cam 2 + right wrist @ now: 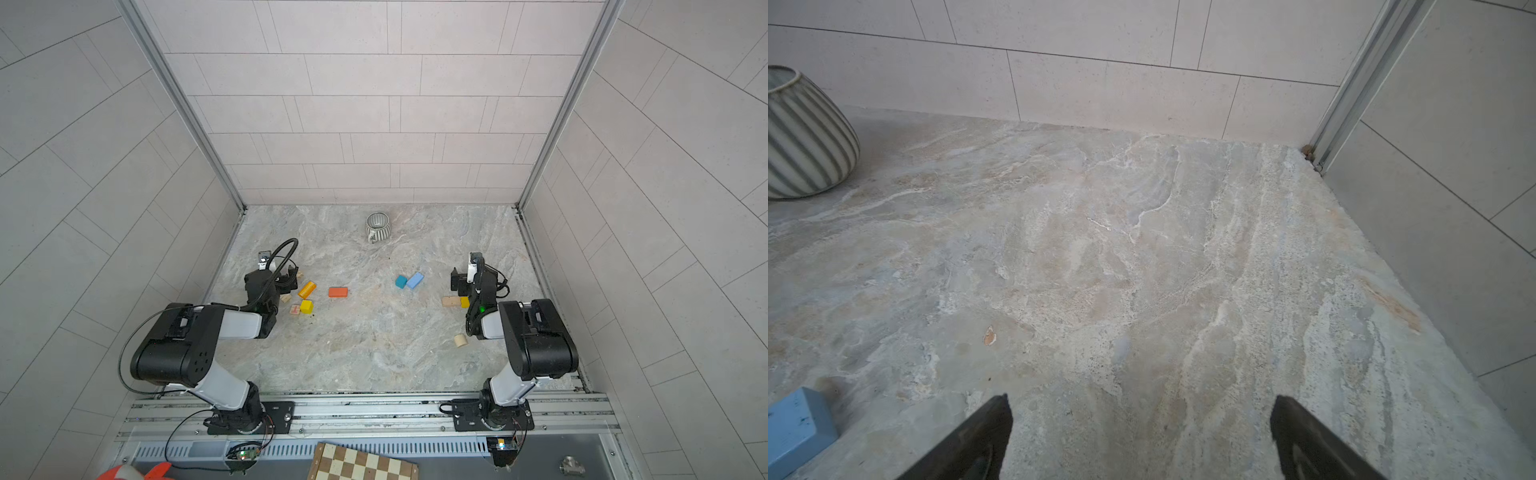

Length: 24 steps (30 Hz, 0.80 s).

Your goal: Build the wood block tower

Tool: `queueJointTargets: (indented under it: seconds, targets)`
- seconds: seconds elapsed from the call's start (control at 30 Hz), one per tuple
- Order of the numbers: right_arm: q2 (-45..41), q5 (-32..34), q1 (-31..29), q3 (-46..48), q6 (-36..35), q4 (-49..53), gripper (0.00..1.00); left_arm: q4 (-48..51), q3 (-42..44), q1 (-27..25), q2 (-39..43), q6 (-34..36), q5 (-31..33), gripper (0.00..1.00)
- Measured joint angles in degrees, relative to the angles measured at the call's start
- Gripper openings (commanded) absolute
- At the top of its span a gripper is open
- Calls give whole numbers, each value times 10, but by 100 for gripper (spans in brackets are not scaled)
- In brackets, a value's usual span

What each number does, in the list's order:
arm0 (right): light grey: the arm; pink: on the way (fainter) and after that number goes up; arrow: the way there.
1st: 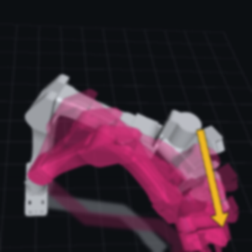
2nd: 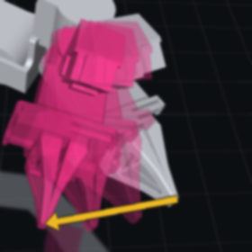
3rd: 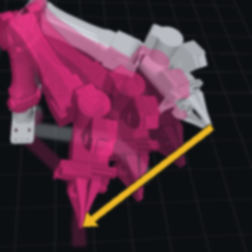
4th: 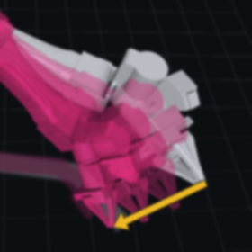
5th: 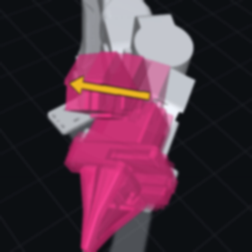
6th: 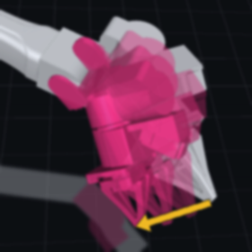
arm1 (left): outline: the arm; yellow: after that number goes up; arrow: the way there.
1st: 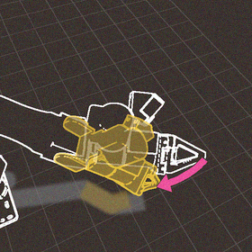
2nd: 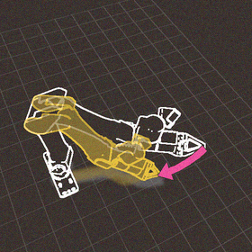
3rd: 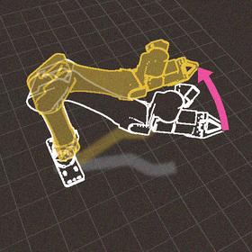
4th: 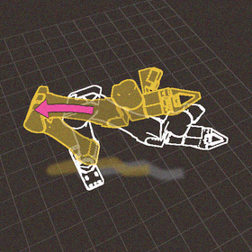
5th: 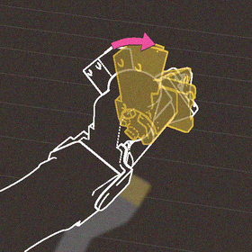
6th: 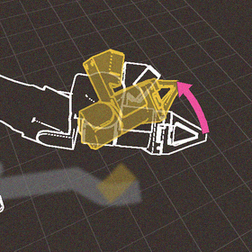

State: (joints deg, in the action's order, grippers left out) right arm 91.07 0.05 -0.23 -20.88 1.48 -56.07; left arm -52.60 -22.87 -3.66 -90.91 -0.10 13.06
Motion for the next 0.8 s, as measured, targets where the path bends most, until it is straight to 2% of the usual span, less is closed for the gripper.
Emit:
queueJointTargets:
  seconds: [0.13,0.3,0.4,0.53,0.8]
  targets:
    - [0,-1,-1,1,-1,-2,99,-8,4,0,0,0,3,100]
    - [0,10,-1,49,0,-66,99,-118,93,-8,-8,-4,38,100]
    - [1,16,-1,70,0,-84,99,-66,69,-10,-10,-2,42,100]
    - [1,10,-1,30,-1,-45,99,-37,7,-3,-6,-3,23,100]
    - [1,0,-1,5,-2,-16,99,-10,2,-1,-5,-3,12,100]
